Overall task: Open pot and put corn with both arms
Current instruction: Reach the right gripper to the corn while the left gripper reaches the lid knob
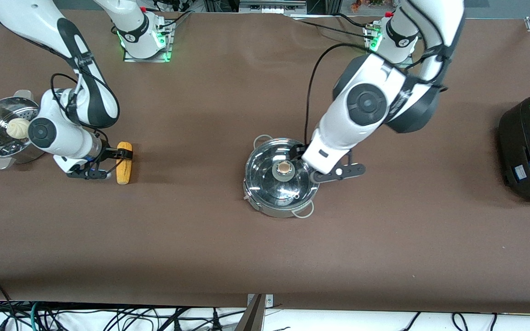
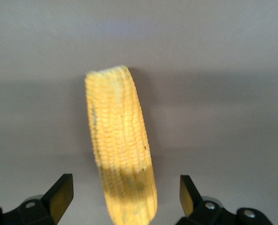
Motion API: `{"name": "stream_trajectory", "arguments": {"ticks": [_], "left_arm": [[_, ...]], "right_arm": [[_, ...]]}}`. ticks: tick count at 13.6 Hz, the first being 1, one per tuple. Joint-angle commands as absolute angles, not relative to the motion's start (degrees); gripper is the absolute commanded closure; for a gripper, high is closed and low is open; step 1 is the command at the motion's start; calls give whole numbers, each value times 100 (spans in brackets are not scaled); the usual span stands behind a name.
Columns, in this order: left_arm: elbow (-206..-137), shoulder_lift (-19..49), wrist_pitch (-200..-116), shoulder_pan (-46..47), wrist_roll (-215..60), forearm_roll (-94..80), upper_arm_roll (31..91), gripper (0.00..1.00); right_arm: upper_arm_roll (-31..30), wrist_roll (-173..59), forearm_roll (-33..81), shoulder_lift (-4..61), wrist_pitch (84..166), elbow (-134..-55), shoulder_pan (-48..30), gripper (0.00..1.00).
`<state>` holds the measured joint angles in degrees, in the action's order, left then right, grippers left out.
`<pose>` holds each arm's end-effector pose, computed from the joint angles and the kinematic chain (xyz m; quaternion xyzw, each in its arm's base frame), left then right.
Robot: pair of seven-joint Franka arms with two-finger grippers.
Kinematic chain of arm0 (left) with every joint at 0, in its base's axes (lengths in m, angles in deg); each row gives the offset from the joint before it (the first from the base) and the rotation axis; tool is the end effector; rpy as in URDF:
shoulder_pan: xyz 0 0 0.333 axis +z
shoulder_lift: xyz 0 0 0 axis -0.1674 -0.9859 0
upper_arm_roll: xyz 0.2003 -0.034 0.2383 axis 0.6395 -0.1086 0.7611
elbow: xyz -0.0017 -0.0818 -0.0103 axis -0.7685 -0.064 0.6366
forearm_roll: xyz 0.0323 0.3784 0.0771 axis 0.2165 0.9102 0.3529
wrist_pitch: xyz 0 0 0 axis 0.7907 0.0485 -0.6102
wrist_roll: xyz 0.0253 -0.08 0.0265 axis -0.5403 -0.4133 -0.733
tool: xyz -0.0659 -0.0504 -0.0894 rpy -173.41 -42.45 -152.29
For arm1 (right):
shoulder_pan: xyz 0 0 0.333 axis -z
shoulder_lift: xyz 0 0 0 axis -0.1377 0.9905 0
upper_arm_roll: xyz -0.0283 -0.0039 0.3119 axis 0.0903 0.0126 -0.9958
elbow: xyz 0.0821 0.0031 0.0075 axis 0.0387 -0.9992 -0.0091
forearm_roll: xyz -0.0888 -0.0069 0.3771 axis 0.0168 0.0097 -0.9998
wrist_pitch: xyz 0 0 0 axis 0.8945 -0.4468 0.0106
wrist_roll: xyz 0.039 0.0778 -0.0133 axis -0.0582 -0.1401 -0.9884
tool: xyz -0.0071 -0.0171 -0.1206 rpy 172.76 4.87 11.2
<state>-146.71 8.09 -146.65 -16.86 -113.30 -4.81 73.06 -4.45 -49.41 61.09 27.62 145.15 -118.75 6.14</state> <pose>0.5998 -0.3764 0.4000 0.9900 0.1111 -0.0622 0.0606 0.5445 0.0046 0.1914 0.9962 -0.0179 -0.0856 0.0056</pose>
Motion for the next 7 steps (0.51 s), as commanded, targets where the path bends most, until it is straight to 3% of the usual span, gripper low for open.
{"name": "stream_trajectory", "arguments": {"ticks": [1, 2, 3, 4, 5, 7], "left_arm": [[-13974, 284, -14706, -1962, -11749, -469, 7428, 0], [-13894, 143, -14750, -2024, -11890, -469, 7437, 0], [-13858, 90, -14785, -2085, -11987, -451, 7437, 0], [-13867, 63, -14803, -2156, -11996, -416, 7437, 0], [-13875, 54, -14803, -2174, -12014, -320, 7437, 0], [-13876, -42, -14820, -2253, -12023, -293, 7437, 0]], "right_arm": [[-458, -4900, 6090, 2992, 14788, -11970, 624, 3], [-458, -4909, 6098, 3028, 14788, -11935, 624, 22], [-458, -4909, 6116, 3019, 14771, -11918, 616, 50], [-458, -4944, 6134, 3011, 14762, -11900, 555, 71], [-458, -4988, 6125, 2993, 14745, -11891, 528, 87], [-458, -5014, 6125, 2940, 14605, -11848, 528, 100]]}}
